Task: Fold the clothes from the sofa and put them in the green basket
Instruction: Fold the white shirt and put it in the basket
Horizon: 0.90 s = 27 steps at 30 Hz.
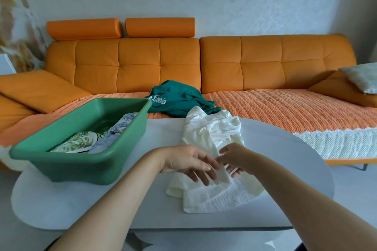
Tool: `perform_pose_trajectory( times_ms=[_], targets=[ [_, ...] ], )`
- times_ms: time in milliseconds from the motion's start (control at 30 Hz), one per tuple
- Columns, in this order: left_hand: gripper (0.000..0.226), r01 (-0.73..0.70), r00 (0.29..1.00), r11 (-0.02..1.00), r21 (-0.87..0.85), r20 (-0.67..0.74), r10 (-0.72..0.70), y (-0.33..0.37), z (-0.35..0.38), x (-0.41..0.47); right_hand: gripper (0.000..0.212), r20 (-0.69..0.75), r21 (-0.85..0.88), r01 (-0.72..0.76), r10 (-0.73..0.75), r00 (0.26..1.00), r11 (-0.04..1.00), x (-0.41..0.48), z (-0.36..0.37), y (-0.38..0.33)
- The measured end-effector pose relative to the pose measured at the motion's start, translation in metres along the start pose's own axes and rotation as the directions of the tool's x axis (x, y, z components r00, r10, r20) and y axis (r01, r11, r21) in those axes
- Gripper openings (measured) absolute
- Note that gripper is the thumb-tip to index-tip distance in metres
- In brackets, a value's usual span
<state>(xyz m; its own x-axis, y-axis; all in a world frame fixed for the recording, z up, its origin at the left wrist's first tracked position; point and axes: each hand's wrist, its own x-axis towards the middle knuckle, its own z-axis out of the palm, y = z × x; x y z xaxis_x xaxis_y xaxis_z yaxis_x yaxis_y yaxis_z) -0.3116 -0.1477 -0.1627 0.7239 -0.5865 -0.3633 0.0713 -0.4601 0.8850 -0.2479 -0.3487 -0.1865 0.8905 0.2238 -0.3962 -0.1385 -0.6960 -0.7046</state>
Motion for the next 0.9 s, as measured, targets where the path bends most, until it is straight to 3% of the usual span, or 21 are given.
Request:
perform_pose_trajectory(
  times_ms=[67, 133, 200, 267, 333, 367, 433, 533, 600, 700, 800, 900],
  targets=[
    [0.020, 0.040, 0.967, 0.992, 0.120, -0.254, -0.008, -0.006, -0.011, -0.003, 0.061, -0.011, -0.081, -0.021, 0.020, 1.000, 0.996, 0.002, 0.005, 0.008],
    [0.021, 0.143, 0.913, 0.958, 0.248, -0.407, -0.031, -0.016, -0.021, -0.007, 0.070, -0.031, -0.147, -0.016, 0.012, 0.999, 0.989, 0.004, 0.007, 0.013],
    [0.031, 0.276, 0.908, 0.888, 0.368, -0.403, -0.114, -0.025, -0.022, -0.012, 0.070, -0.046, -0.188, -0.008, -0.001, 0.999, 0.982, 0.006, 0.009, 0.014],
    [0.051, 0.375, 0.906, 0.792, 0.482, -0.371, -0.203, -0.032, -0.017, -0.012, 0.069, -0.110, -0.362, 0.043, -0.088, 0.990, 0.931, 0.004, 0.011, 0.015],
    [0.059, 0.411, 0.901, 0.727, 0.551, -0.366, -0.232, -0.036, -0.010, -0.010, 0.068, -0.142, -0.599, 0.179, -0.324, 0.935, 0.780, 0.000, 0.013, 0.017],
    [0.057, 0.410, 0.903, 0.708, 0.575, -0.368, -0.224, -0.037, -0.007, -0.009, 0.064, -0.091, -0.639, 0.286, -0.439, 0.894, 0.714, -0.002, 0.015, 0.017],
    [0.042, 0.398, 0.907, 0.682, 0.613, -0.375, -0.191, -0.038, -0.002, -0.010, 0.052, 0.075, -0.582, 0.484, -0.549, 0.832, 0.654, -0.010, 0.021, 0.012],
    [0.032, 0.404, 0.893, 0.624, 0.669, -0.436, -0.111, -0.043, -0.001, -0.015, 0.048, 0.256, -0.549, 0.565, -0.520, 0.815, 0.616, -0.017, 0.031, 0.008],
    [0.031, 0.400, 0.861, 0.656, 0.640, -0.507, -0.031, -0.047, -0.003, -0.021, 0.048, 0.280, -0.575, 0.559, -0.498, 0.821, 0.597, -0.019, 0.033, 0.008],
    [0.006, 0.364, 0.797, 0.742, 0.563, -0.600, 0.064, -0.050, -0.012, -0.031, 0.045, 0.262, -0.574, 0.561, -0.515, 0.816, 0.597, -0.020, 0.030, 0.009],
    [0.014, 0.394, 0.862, 0.783, 0.481, -0.490, -0.132, -0.053, -0.015, -0.042, 0.040, 0.234, -0.523, 0.573, -0.540, 0.808, 0.631, -0.022, 0.027, 0.008],
    [0.012, 0.508, 0.861, 0.661, 0.552, -0.347, -0.373, -0.055, -0.010, -0.046, 0.042, 0.265, -0.472, 0.586, -0.528, 0.807, 0.658, -0.030, 0.028, 0.001]
  ],
)
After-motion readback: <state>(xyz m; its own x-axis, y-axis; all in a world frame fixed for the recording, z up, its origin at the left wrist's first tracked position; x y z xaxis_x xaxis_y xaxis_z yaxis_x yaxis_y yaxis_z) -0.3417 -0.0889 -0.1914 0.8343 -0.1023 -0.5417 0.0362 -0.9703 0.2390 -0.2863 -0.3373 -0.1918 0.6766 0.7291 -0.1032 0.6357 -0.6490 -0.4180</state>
